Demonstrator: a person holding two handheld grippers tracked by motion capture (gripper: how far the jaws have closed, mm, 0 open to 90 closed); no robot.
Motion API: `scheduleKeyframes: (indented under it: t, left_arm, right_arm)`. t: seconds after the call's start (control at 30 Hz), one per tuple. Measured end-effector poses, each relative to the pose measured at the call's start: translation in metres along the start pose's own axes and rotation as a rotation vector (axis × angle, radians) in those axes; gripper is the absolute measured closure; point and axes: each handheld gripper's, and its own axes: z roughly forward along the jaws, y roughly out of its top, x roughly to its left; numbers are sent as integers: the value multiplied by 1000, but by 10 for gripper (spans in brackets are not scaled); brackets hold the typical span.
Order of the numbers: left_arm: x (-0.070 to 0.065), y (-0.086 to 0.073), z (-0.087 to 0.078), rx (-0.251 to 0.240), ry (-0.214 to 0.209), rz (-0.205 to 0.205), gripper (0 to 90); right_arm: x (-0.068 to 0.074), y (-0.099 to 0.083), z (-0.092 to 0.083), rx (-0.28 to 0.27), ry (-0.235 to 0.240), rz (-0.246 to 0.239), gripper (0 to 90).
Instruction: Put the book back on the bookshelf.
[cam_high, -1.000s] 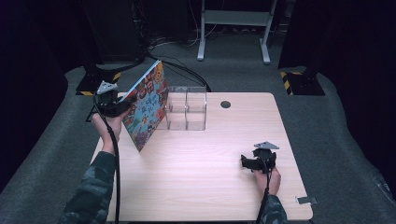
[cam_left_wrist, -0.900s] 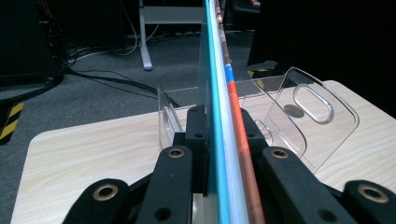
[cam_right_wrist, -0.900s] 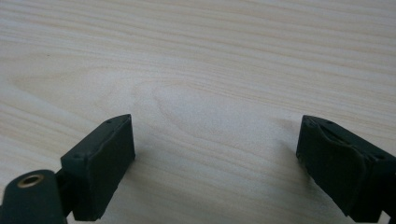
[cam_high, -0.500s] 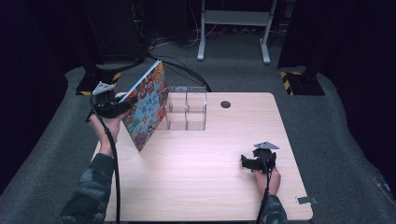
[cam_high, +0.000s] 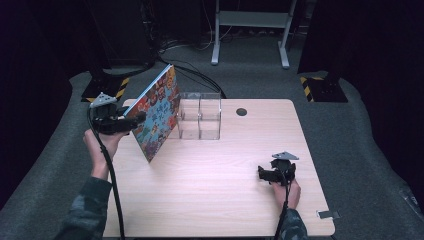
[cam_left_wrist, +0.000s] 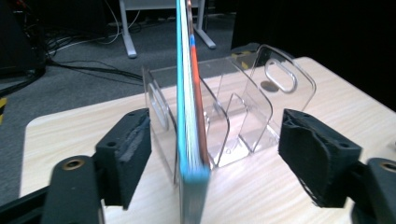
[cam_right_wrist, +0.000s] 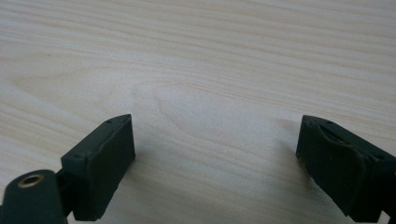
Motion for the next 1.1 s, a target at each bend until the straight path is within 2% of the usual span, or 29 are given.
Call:
scheduleKeyframes:
  t: [0.07,0.13,0.33,0.57,0.7,0.93,1.1]
  left_arm:
    - [-2,-5,-6,11,-7,5,203]
    - [-4,-13,-13,19,-18,9,207]
    - [-8,-33,-24,46,-8,26,151]
    - [-9,-66,-33,85,12,10,91]
    - [-5,-95,-31,130,19,-20,61]
    - [-2,-137,-24,202,29,-60,1]
    - [-1,-168,-18,228,39,-80,0]
  right_arm:
    - [0,0,0,0,1,-1,106]
    - [0,0,0,1,3,-2,106]
    - [0,0,0,1,1,-2,107]
    - [0,0,0,-1,-3,2,106]
    - [0,0,0,0,0,0,106]
    - [0,0,0,-1,-3,1,106]
    - [0,0,0,0,-1,1,107]
